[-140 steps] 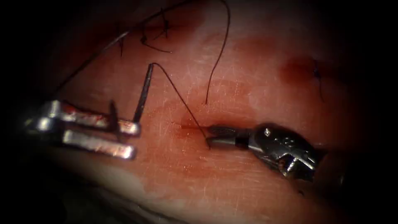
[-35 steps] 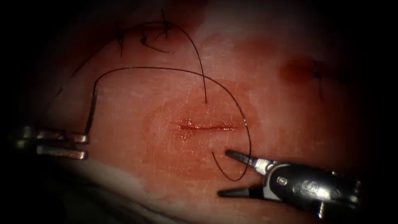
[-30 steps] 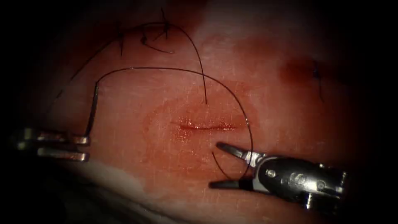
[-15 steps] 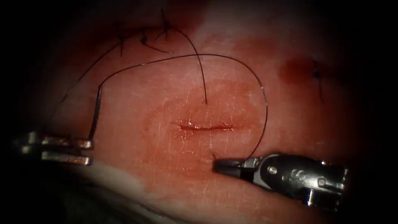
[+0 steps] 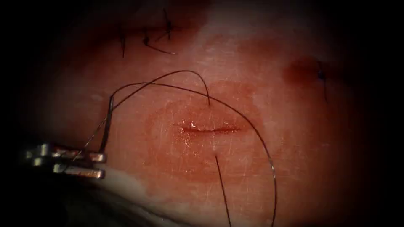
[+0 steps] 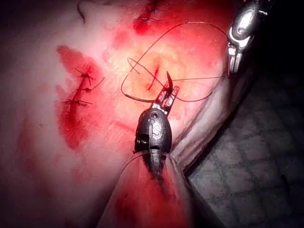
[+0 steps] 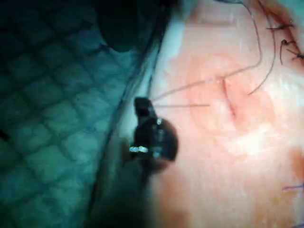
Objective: Wound Closure
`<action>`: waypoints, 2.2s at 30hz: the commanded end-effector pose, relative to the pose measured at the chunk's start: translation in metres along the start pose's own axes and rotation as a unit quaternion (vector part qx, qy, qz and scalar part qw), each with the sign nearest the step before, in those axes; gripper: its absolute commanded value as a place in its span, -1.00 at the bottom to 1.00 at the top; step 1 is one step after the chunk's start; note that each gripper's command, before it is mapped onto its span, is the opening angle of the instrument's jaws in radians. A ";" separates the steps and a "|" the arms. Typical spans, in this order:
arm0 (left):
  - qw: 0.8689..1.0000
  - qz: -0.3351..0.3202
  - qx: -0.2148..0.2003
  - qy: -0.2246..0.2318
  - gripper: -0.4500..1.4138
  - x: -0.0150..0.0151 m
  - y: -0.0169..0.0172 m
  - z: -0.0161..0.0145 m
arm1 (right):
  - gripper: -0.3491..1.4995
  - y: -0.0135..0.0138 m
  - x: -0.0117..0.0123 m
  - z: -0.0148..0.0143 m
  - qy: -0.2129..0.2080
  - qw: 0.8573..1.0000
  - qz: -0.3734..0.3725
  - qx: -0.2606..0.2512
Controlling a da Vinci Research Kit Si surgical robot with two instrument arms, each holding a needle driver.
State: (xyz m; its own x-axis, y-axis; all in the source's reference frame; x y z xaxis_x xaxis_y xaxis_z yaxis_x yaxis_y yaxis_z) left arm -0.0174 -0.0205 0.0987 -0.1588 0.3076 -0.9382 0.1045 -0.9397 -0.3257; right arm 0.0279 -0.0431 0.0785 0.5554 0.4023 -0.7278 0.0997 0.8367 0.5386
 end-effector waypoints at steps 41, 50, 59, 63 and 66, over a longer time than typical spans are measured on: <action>1.000 0.000 -0.004 0.002 -1.00 -0.0012 -0.0002 -0.0004 | 0.25 0.0116 -0.0017 0.0022 0.052 0.976 -0.016 -0.210; 1.000 0.000 -0.003 0.002 -1.00 -0.0011 0.0000 -0.0003 | -0.09 0.0132 -0.0012 0.0050 0.056 0.977 -0.009 -0.207; 1.000 -0.003 -0.003 0.003 -1.00 -0.0005 0.0001 -0.0003 | -1.00 0.0136 -0.0027 0.0050 0.029 0.983 -0.008 -0.182; 1.000 -0.010 -0.002 0.005 -1.00 0.0005 0.0002 -0.0001 | -1.00 0.0131 -0.0033 0.0043 0.019 0.984 0.009 -0.178; 1.000 -0.002 0.002 0.012 -1.00 0.0013 0.0001 -0.0002 | -1.00 0.0126 -0.0034 0.0038 0.018 0.984 0.014 -0.174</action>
State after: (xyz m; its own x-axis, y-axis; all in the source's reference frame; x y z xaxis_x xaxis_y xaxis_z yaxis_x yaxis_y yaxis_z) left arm -0.0170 -0.0196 0.0966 -0.1320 0.3111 -0.9412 0.0982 -0.9407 -0.3247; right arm 0.0298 -0.0348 0.0888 0.5239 0.4324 -0.7339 -0.2083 0.9005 0.3818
